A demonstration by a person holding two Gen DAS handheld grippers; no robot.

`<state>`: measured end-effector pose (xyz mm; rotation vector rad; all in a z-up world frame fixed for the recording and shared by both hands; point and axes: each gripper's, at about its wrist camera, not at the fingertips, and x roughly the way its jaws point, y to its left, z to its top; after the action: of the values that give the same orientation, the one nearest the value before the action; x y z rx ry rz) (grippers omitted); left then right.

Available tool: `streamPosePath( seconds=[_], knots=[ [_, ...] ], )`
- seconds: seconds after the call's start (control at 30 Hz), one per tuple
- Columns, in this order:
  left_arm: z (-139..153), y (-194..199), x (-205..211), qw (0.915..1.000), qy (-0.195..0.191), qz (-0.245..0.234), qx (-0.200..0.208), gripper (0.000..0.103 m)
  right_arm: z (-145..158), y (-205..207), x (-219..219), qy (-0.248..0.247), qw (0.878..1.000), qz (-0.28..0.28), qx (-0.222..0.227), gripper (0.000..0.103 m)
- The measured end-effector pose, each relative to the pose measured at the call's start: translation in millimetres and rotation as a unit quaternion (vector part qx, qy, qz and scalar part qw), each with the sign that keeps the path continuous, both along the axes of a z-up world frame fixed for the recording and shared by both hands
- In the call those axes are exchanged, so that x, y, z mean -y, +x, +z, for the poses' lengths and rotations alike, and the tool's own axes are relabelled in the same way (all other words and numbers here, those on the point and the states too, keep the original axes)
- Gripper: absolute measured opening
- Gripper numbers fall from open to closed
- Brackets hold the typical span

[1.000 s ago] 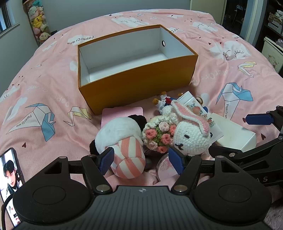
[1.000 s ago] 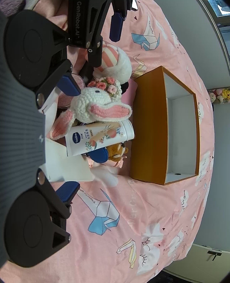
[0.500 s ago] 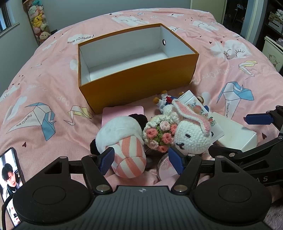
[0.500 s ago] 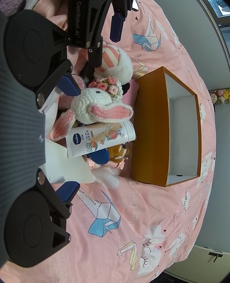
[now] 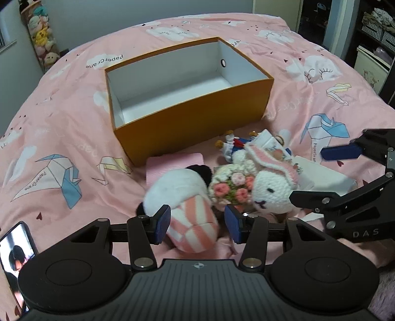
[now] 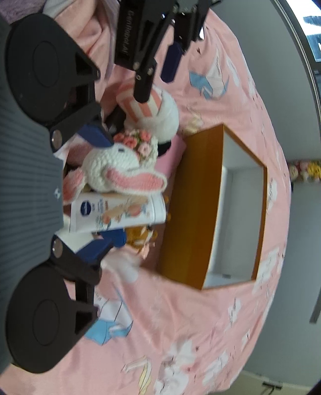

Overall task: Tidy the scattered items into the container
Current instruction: 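Close the left tool on the striped plush while the right tool grasps the crochet bunny, then lift and carry the striped plush with the left tool while the right tool carries the bunny over the box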

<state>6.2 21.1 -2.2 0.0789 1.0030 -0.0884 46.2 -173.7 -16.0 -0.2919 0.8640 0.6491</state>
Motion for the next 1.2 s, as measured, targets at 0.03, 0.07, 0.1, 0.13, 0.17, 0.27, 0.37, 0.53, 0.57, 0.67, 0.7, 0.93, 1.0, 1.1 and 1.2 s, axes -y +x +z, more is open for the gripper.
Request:
streamPosePath(
  seconds=[0.03,0.07,0.1,0.13,0.17,0.27,0.37,0.53,0.57,0.67,0.7,0.93,1.0,1.1,1.2],
  knots=[
    [0,2,-4,1.0000,-0.009,0.002,-0.003,0.057,-1,2,-2,0.001,1.000,0.004,-0.006,0.074],
    [0,4,-9,0.9998,-0.019,0.002,-0.008,0.057,-1,4,-5,0.001,1.000,0.008,-0.010,0.074],
    [-1,7,-13,0.9994,-0.030,0.004,-0.014,0.059,-2,6,-7,0.000,1.000,0.011,-0.014,0.074],
    [-2,10,-17,0.9990,-0.039,0.006,-0.020,0.061,-2,9,-9,-0.001,1.000,0.014,-0.018,0.074],
    [-4,13,-20,0.9986,-0.046,0.007,-0.025,0.062,-3,12,-11,-0.001,1.000,0.017,-0.023,0.075],
    [-9,23,-28,0.9968,-0.063,0.011,-0.049,0.063,-7,24,-17,-0.002,0.999,0.023,-0.039,0.075],
    [-16,32,-30,0.9952,-0.064,0.012,-0.073,0.065,-12,34,-23,-0.004,0.998,0.029,-0.060,0.075],
    [-26,47,-35,0.9897,-0.074,0.008,-0.122,0.072,-22,45,-37,-0.011,0.995,0.047,-0.089,0.074],
    [-28,50,-35,0.9888,-0.073,0.007,-0.130,0.073,-23,46,-39,-0.012,0.994,0.052,-0.095,0.073],
    [-32,60,-33,0.9868,-0.063,0.002,-0.149,0.075,-29,48,-47,-0.015,0.992,0.064,-0.109,0.070],
    [-33,62,-33,0.9860,-0.061,0.001,-0.155,0.077,-30,49,-49,-0.016,0.991,0.067,-0.113,0.066],
    [-56,71,-34,0.9790,-0.066,0.022,-0.191,0.076,-45,55,-52,-0.020,0.987,0.060,-0.145,0.057],
    [-57,68,-34,0.9798,-0.066,0.026,-0.187,0.075,-44,54,-51,-0.020,0.987,0.062,-0.145,0.055],
    [-53,64,-35,0.9812,-0.067,0.028,-0.179,0.071,-43,52,-51,-0.023,0.988,0.063,-0.141,0.054],
    [-49,61,-34,0.9827,-0.067,0.026,-0.171,0.069,-41,51,-50,-0.025,0.988,0.063,-0.136,0.052]
  ],
)
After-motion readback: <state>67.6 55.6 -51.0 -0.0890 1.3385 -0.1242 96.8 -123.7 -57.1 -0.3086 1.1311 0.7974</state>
